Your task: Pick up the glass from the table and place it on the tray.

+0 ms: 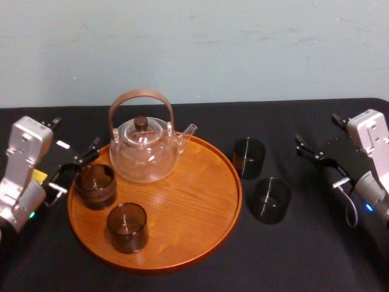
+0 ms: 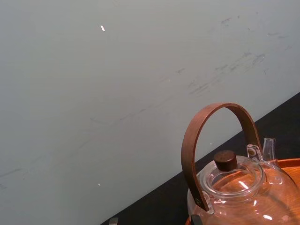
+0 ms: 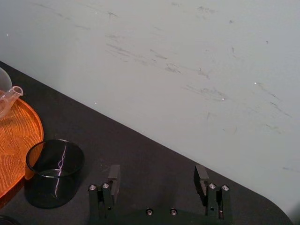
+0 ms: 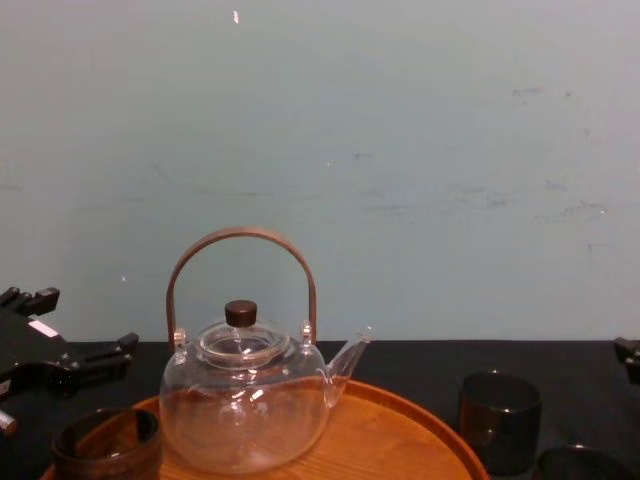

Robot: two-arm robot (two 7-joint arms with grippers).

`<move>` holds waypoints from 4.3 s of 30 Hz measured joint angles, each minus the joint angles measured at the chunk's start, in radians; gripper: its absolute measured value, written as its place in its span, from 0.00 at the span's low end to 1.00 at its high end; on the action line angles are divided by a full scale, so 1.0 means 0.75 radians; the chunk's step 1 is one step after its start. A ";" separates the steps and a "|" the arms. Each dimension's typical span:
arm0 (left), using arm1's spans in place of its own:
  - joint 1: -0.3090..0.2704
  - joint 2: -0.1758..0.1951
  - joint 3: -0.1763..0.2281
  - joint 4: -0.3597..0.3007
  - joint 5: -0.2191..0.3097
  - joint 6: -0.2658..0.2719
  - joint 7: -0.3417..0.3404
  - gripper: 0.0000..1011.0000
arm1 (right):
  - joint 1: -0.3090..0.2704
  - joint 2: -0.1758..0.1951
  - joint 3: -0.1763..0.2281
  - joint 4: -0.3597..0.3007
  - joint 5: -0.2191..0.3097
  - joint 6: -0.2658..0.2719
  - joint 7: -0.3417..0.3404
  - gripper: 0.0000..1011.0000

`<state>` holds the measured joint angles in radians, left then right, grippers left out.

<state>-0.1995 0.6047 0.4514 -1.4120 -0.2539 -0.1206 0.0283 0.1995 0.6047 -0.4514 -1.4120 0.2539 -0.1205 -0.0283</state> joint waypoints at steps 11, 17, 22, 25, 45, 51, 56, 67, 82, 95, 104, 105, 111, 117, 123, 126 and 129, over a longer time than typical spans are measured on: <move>0.000 0.000 0.000 0.000 0.000 0.000 0.000 0.99 | 0.000 0.000 0.000 0.000 0.000 0.000 0.000 0.99; 0.000 0.000 0.000 0.000 0.000 0.000 0.000 0.99 | 0.000 0.000 0.000 0.000 0.000 0.000 0.000 0.99; 0.000 0.000 0.000 0.000 0.000 0.000 0.000 0.99 | 0.000 0.000 0.000 0.000 0.000 0.000 0.000 0.99; 0.000 0.000 0.000 0.000 0.000 0.000 0.000 0.99 | 0.000 0.000 0.000 0.000 0.000 0.000 0.000 0.99; 0.000 0.000 0.000 0.000 0.000 0.000 0.000 0.99 | 0.000 0.000 0.000 0.000 0.000 0.000 0.000 0.99; 0.000 0.000 0.000 0.000 0.000 0.000 0.000 0.99 | -0.004 0.000 0.005 -0.003 0.000 0.000 0.008 0.99; 0.000 0.000 0.000 0.000 0.000 0.000 0.000 0.99 | -0.025 0.005 0.024 -0.030 0.010 0.013 0.045 0.99; 0.000 0.000 0.000 0.000 0.000 0.000 0.000 0.99 | -0.127 0.040 0.097 -0.143 0.082 0.064 0.118 0.99; 0.000 0.000 0.000 0.000 0.000 0.000 0.000 0.99 | -0.299 0.100 0.211 -0.323 0.202 0.179 0.202 0.99; 0.000 0.000 0.000 0.000 0.000 0.000 0.000 0.99 | -0.416 0.144 0.287 -0.431 0.252 0.277 0.272 0.99; 0.000 0.000 0.000 0.000 0.000 0.000 0.000 0.99 | -0.475 0.180 0.314 -0.486 0.262 0.324 0.354 0.99; 0.000 0.000 0.000 0.000 0.000 0.000 0.000 0.99 | -0.480 0.184 0.315 -0.489 0.263 0.326 0.361 0.99; 0.000 0.000 0.000 0.000 0.000 0.000 0.000 0.99 | -0.516 0.214 0.329 -0.526 0.260 0.347 0.421 0.99; 0.000 0.000 0.000 0.000 0.000 0.000 0.000 0.99 | -0.540 0.227 0.342 -0.555 0.246 0.378 0.451 0.99; 0.000 0.000 0.000 0.000 0.000 0.000 0.000 0.99 | -0.558 0.231 0.352 -0.584 0.241 0.412 0.483 0.99; 0.000 0.000 0.000 0.000 0.000 0.000 0.000 0.99 | -0.561 0.229 0.353 -0.594 0.241 0.429 0.501 0.99; 0.000 0.000 0.000 0.000 0.000 0.000 0.000 0.99 | -0.561 0.222 0.354 -0.600 0.241 0.442 0.512 0.99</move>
<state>-0.1995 0.6047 0.4514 -1.4120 -0.2539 -0.1206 0.0283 -0.2215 0.7713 -0.1857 -1.8617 0.4346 0.2110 0.3561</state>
